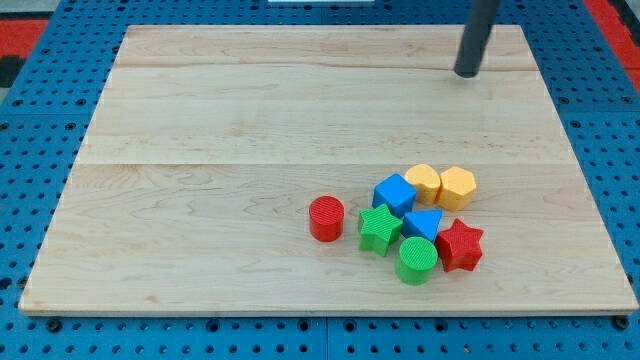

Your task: Slide your hand to parallel right of yellow hexagon

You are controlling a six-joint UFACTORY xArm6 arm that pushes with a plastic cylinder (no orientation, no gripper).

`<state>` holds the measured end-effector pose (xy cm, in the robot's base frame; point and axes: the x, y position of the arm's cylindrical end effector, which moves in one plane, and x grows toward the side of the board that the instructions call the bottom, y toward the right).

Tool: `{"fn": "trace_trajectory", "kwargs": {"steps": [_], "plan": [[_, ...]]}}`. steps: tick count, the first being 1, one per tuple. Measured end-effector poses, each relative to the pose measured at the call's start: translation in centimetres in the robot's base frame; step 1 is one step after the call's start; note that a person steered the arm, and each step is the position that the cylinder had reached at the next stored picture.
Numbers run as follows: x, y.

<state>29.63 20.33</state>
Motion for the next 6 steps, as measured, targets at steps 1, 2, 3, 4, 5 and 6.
{"fn": "trace_trajectory", "kwargs": {"steps": [1, 2, 3, 4, 5, 6], "plan": [[1.5, 7.1], [4.0, 12.5], [12.3, 12.0], [19.7, 8.6], [20.8, 1.4], [20.4, -6.5]]}}
